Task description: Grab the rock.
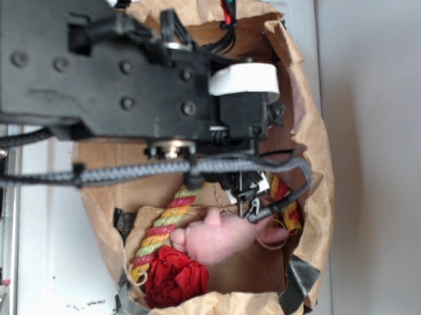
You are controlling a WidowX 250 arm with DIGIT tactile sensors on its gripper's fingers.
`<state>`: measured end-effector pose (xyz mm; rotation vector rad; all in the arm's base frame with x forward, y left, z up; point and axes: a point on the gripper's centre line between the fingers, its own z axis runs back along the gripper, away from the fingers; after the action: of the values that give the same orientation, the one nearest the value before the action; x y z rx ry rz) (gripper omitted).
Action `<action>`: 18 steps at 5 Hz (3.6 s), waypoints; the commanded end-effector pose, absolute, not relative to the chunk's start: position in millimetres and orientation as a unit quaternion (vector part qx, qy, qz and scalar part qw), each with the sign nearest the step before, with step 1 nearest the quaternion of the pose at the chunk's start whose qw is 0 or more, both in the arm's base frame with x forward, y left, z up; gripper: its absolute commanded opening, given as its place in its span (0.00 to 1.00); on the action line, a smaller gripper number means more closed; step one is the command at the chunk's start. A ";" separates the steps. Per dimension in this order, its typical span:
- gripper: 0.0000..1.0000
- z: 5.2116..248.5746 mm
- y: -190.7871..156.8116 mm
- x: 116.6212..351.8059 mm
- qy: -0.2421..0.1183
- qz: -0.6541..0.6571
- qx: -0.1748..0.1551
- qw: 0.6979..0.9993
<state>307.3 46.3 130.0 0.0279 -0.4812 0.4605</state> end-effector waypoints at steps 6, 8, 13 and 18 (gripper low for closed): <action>1.00 138.3 73.8 313.6 -0.276 0.307 0.050 0.909; 1.00 118.8 80.2 308.8 -0.290 0.326 0.052 0.898; 1.00 97.1 104.3 318.8 -0.324 0.365 0.083 0.869; 1.00 88.5 117.8 325.7 -0.351 0.389 0.119 0.843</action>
<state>320.5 105.8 64.1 0.2539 -0.6829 0.8041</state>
